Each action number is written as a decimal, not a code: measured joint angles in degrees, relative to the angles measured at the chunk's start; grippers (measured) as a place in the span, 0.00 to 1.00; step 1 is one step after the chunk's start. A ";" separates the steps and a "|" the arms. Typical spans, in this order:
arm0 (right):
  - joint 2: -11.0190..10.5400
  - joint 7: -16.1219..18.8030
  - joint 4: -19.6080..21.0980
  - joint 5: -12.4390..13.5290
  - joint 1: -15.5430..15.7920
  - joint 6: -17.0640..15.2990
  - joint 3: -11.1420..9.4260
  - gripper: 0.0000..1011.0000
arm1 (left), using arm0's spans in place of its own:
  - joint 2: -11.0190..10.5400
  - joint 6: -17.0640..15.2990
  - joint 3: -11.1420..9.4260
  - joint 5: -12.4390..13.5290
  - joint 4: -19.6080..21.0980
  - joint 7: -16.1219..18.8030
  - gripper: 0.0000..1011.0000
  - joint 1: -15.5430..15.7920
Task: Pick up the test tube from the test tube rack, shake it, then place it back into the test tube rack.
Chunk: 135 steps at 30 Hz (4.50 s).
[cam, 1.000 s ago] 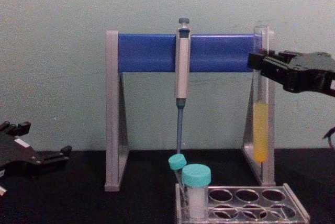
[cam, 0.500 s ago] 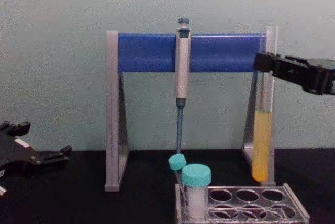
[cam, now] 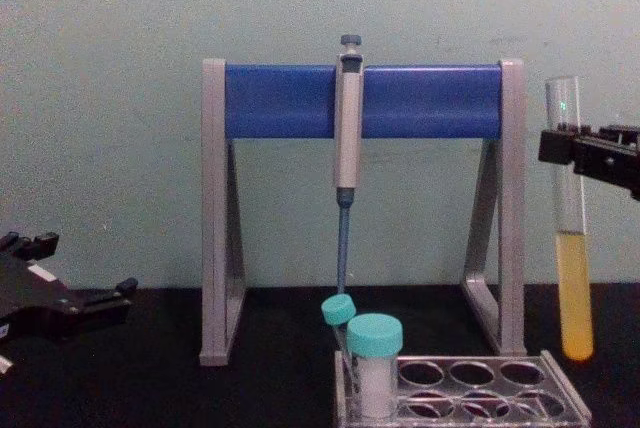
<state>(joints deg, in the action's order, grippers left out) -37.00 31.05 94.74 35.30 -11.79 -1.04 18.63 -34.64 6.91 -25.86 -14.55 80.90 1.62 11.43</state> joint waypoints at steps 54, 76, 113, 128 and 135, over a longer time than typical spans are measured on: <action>-0.97 -0.64 -1.87 0.01 -4.22 -1.15 3.24 0.22 | 0.00 0.00 0.00 0.00 0.00 0.00 0.99 0.00; 7.35 6.30 -11.07 -1.02 -11.10 2.92 5.80 0.22 | 0.00 0.00 0.00 0.00 0.00 0.00 0.99 0.00; 7.16 13.62 -17.06 4.66 -9.70 10.21 7.02 0.22 | 0.00 0.00 0.00 0.00 0.00 0.00 0.99 0.00; 8.45 13.32 -19.80 3.16 -11.05 10.16 7.81 0.22 | 0.00 0.00 0.00 0.00 0.00 0.00 0.99 0.00; 8.70 13.16 -20.40 2.49 -11.34 9.87 8.07 0.22 | 0.00 0.00 0.00 0.00 0.00 0.00 0.99 0.00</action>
<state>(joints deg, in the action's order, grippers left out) -28.30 44.21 74.34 37.79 -23.13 8.83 26.70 -34.65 6.91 -25.87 -14.55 80.90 1.62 11.43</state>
